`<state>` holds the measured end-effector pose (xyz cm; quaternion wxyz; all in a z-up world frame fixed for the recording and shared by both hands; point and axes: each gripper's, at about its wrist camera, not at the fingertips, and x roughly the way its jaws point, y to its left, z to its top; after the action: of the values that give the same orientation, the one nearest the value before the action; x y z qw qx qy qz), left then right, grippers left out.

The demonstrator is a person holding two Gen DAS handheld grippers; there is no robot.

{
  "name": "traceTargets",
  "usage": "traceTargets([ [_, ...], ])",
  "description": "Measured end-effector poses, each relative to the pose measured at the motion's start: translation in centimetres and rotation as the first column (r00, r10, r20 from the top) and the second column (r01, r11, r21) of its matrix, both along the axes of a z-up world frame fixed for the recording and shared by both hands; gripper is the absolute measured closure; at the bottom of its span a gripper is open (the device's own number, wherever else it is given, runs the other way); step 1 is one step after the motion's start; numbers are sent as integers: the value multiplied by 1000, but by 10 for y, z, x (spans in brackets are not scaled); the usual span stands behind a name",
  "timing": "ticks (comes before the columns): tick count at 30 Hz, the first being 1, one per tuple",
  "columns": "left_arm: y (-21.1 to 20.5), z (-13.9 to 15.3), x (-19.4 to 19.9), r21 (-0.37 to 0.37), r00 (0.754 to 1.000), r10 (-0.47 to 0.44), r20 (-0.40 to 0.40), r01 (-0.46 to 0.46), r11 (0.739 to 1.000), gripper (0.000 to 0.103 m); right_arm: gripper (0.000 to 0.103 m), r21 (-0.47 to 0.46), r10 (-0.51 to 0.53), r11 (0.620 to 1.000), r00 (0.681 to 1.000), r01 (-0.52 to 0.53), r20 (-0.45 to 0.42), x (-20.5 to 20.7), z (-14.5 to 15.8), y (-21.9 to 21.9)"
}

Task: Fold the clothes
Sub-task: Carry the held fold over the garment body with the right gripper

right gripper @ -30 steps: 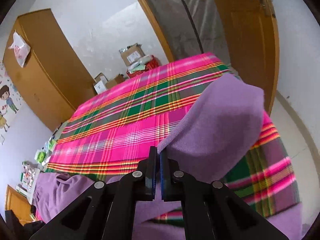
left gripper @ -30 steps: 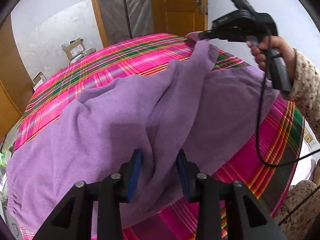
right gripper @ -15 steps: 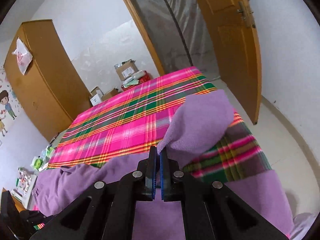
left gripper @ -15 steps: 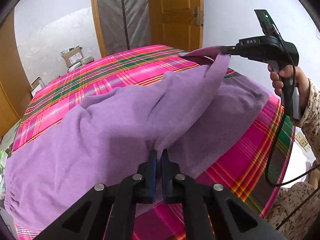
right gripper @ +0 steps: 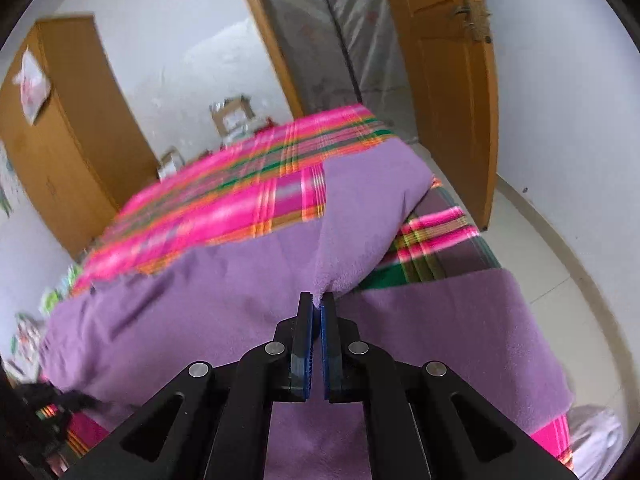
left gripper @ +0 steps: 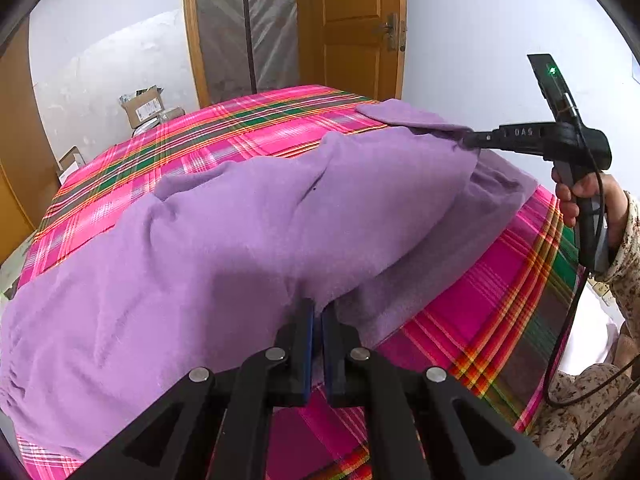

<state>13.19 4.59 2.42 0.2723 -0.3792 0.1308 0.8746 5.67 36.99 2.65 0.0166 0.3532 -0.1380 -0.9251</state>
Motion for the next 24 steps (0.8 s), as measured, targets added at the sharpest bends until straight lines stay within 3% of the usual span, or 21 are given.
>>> traceTargets([
  [3,1,-1,-1,-2,1000,5,2,-5,1000,99,94,63,-1,998,1000,0,26,-4,-3,-2],
  [6,1,-1,-3,-5,1000,8,6,-8,1000,99,78,116,-3,993,999,-2,48,-11,-7,-3],
  [9,3,-2,-7,-11,1000,14,11,-14,1000,99,71,160,-2,987,997,-10,74,-24,-6,-2],
  [17,7,-6,-11,-41,1000,24,18,-24,999,94,70,246,-52,969,987,13,153,-58,-13,6],
  [21,13,-9,-12,-72,1000,13,13,-12,997,87,71,197,-53,980,990,27,130,-60,-10,13],
  [24,16,-9,-14,-76,1000,17,9,-17,997,87,81,176,-52,984,991,29,127,-61,-11,15],
])
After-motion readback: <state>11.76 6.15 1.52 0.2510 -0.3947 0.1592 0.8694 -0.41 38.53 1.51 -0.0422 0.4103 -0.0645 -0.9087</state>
